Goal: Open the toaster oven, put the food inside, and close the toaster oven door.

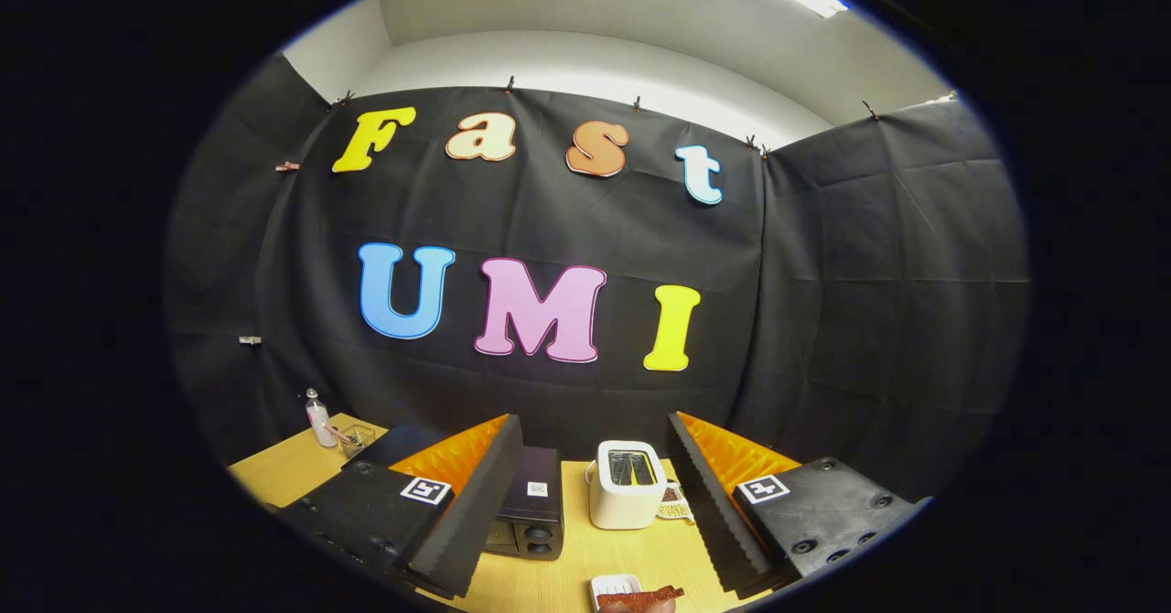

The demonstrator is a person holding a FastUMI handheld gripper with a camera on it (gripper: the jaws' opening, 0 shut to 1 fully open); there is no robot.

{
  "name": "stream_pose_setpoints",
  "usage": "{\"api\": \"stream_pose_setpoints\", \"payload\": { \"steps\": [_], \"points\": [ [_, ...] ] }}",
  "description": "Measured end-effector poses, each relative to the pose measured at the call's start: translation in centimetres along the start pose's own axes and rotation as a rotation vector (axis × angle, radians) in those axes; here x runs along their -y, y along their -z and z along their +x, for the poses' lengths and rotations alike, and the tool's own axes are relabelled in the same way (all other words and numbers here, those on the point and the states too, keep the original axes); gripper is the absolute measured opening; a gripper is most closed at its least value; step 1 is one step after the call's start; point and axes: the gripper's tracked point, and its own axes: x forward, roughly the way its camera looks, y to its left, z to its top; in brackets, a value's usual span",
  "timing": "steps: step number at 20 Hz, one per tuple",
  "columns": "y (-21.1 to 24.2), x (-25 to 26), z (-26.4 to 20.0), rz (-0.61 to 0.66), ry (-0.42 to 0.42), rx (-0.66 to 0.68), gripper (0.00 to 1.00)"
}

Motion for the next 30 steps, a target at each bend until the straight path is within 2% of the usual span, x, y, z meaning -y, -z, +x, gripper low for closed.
{"api": "stream_pose_setpoints", "payload": {
  "steps": [4,12,15,22,25,30],
  "points": [
    [0.6,-2.3,0.2,0.020,-0.028,-0.009,0.97],
    [4.0,-10.4,2.2,0.099,-0.116,-0.019,0.97],
    [6.9,-13.2,3.2,0.109,-0.132,-0.042,0.97],
    [16.7,-19.7,5.0,0.094,-0.176,-0.202,0.98],
    [20.6,-21.4,5.8,0.103,-0.181,-0.281,0.98],
    [24.1,-22.4,7.0,0.105,-0.165,-0.371,0.98]
  ]
}}
